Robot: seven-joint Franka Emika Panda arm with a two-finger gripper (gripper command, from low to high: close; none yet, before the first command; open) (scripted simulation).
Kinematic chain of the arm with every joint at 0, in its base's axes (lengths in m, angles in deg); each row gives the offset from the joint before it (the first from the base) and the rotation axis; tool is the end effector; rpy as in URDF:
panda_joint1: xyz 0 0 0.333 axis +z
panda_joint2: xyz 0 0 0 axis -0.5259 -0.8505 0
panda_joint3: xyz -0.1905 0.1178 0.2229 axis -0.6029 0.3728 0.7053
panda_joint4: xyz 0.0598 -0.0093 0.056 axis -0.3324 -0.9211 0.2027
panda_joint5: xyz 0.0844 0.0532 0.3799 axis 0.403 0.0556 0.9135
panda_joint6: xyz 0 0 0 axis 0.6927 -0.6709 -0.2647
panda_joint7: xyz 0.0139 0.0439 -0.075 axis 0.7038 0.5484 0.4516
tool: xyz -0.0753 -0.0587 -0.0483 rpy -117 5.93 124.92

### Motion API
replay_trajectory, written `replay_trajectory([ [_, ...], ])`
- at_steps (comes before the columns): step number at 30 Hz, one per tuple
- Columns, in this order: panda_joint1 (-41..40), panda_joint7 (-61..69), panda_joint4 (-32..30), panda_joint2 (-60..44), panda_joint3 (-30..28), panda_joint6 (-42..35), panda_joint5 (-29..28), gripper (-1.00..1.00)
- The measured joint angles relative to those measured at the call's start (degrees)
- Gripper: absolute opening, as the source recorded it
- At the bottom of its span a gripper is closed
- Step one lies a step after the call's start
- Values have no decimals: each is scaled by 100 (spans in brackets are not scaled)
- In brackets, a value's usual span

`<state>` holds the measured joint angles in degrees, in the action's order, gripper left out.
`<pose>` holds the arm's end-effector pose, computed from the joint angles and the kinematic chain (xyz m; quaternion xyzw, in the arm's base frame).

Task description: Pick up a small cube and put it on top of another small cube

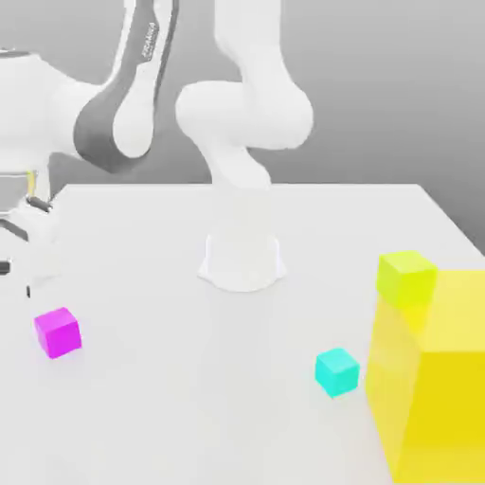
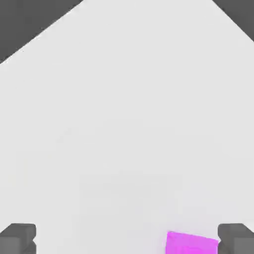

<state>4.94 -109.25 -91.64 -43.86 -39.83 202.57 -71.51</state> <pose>0.2617 -0.3092 0.2343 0.6929 -0.7203 0.0321 0.0008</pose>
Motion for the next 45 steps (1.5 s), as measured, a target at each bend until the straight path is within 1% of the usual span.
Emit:
replay_trajectory([
  [1,-167,177,-105,-204,-30,115,229,0],
  [3,-364,574,-142,-634,173,399,767,0],
  [6,-815,1138,-43,-1269,791,866,1530,0],
  [8,-1247,1374,39,-1673,1292,1195,1832,0],
  [9,-1379,1448,66,-1799,1445,1299,1924,-100],
  [14,-1383,1434,67,-1799,1446,1294,1911,-100],
  [15,-1455,1465,80,-1861,1526,1347,1949,-100],
  [16,-1400,1424,64,-1792,1461,1290,1898,-100],
  [18,-1214,1174,-7,-1480,1200,1047,1574,-100],
  [21,-1009,648,-134,-875,828,591,863,-100],
  [23,-898,254,-153,-486,806,247,459,-100],
  [26,-297,-473,74,-71,1120,-351,250,-100],
  [31,587,-1619,561,521,1761,-1377,257,-100],
  [45,2635,-4212,1811,1968,4227,-4026,964,-100],
])
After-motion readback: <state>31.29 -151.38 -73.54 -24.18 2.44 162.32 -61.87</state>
